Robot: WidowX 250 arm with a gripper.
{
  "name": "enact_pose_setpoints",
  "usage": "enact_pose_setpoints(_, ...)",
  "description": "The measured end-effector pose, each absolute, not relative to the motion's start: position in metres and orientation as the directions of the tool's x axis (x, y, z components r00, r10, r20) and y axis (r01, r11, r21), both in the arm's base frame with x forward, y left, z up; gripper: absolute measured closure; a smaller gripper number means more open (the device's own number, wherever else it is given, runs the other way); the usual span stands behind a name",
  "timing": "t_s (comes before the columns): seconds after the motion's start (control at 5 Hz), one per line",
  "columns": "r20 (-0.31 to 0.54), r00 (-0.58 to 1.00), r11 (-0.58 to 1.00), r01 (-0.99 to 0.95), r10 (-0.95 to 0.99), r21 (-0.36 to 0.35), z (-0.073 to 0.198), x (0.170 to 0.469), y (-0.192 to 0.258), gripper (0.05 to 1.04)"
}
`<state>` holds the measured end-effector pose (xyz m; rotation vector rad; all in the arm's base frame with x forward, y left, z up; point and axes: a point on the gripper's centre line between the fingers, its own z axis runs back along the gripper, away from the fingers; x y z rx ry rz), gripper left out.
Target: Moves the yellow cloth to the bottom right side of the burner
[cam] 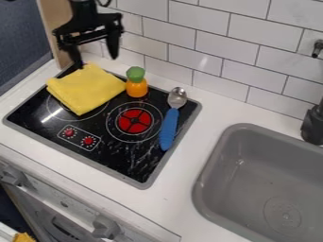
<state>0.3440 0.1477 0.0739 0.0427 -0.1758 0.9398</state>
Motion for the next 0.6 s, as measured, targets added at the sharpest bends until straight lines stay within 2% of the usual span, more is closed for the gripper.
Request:
enact_pose_setpoints(0.4,0.14,0.511,0.514,-0.857,0.848,0.012,0.04,0.346,0.166,0.083)
enact_pose_setpoints(0.6,0.122,0.496,0.499,-0.867,0.86,0.004,0.027,0.349,0.172,0.083)
